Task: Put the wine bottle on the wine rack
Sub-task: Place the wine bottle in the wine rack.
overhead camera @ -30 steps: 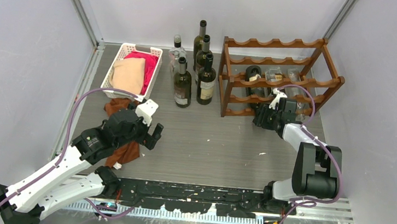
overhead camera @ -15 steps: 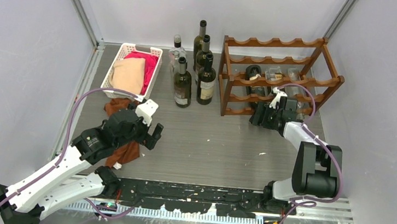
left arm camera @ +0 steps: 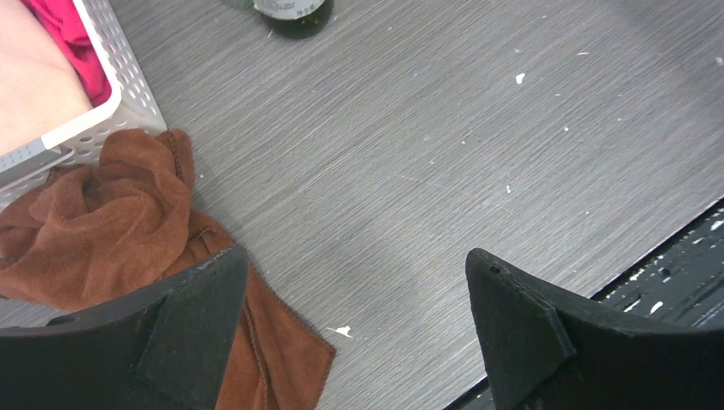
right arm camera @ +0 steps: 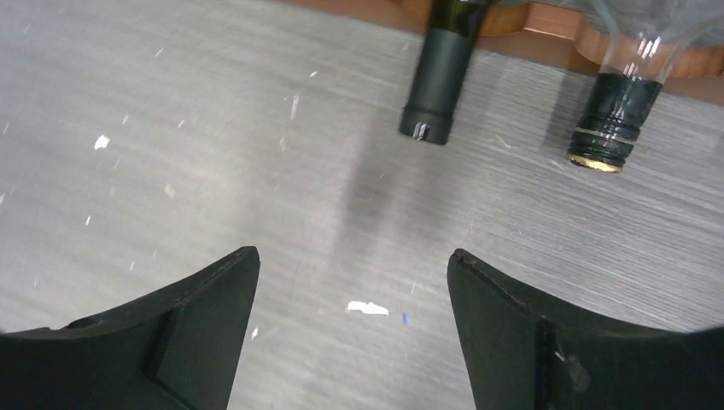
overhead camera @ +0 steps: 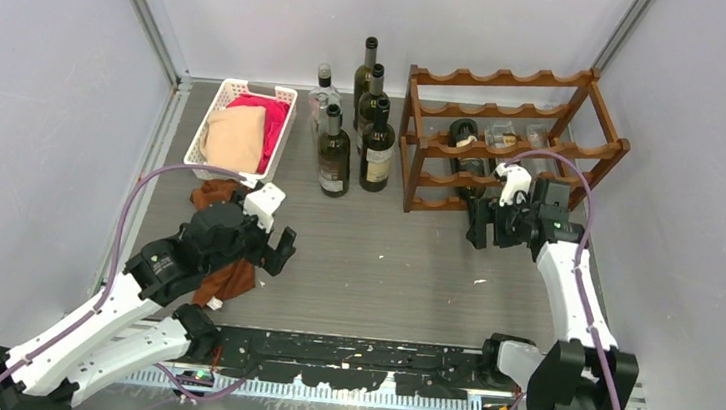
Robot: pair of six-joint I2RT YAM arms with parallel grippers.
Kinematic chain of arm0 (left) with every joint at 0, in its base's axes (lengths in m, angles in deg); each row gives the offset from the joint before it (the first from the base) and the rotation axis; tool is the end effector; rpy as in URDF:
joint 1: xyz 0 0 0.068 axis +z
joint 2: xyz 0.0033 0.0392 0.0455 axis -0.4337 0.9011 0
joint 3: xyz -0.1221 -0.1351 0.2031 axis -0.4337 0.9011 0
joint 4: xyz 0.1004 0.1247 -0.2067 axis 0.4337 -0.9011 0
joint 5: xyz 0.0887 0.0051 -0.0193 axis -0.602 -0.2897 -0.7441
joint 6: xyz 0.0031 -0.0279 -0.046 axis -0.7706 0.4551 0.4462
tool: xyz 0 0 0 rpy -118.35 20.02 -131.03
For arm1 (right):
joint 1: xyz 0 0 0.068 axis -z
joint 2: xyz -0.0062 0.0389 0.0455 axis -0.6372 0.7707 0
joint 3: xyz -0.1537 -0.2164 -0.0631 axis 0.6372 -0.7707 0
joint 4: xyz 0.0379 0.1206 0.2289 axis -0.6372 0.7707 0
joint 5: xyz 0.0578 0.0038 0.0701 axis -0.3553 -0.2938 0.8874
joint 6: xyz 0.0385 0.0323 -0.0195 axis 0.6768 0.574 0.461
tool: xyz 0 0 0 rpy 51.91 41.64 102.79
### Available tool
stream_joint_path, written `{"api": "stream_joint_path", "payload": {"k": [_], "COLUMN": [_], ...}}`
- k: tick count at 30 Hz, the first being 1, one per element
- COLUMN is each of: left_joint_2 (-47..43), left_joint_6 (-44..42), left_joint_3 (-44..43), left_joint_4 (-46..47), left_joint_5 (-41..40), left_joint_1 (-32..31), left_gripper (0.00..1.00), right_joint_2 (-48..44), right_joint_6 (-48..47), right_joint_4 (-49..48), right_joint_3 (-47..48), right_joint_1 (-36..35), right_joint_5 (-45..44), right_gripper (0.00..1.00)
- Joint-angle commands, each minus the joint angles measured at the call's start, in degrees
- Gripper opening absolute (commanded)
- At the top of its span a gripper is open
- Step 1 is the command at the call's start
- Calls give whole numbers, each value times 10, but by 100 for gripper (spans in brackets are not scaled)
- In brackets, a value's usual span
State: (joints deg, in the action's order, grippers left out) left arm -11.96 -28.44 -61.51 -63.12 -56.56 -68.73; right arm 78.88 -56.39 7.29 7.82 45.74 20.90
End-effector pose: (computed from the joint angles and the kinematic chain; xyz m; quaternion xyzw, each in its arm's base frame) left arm 0.1099 -0.0953 0.2999 0.2472 0.8353 -0.1406 0.4705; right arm 0.2273 -0.0114 0.2438 -0.1301 0.9187 0.1142 0.3551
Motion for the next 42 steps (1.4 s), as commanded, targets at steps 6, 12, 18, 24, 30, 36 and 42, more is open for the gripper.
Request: {"api": "stream_joint_path", "payload": {"k": [6, 12, 18, 24, 30, 36, 42], "left_joint_2": [-113, -77, 25, 213, 383, 464, 533], "left_joint_6": [87, 179, 52, 19, 52, 13, -23], "left_joint_3": [86, 148, 169, 192, 150, 121, 84], "left_joint_4": [254, 392, 527, 807, 946, 987, 1007], "left_joint_5": [129, 108, 33, 145, 218, 263, 221], "left_joint_1": [3, 3, 18, 154, 209, 209, 198], "left_gripper": [100, 100, 95, 95, 99, 100, 96], "right_joint_2": [-114, -72, -48, -69, -72, -63, -38], "right_joint_6": [-177, -157, -205, -198, -197, -204, -207], "right_joint_4": [168, 140, 186, 170, 165, 159, 165], "right_joint_3": [122, 112, 109, 90, 88, 83, 86], "right_joint_1": [2, 2, 2, 2, 1, -1, -1], "right_joint_5": [169, 401, 348, 323, 312, 286, 284], "right_gripper": [100, 100, 100, 100, 100, 100, 100]}}
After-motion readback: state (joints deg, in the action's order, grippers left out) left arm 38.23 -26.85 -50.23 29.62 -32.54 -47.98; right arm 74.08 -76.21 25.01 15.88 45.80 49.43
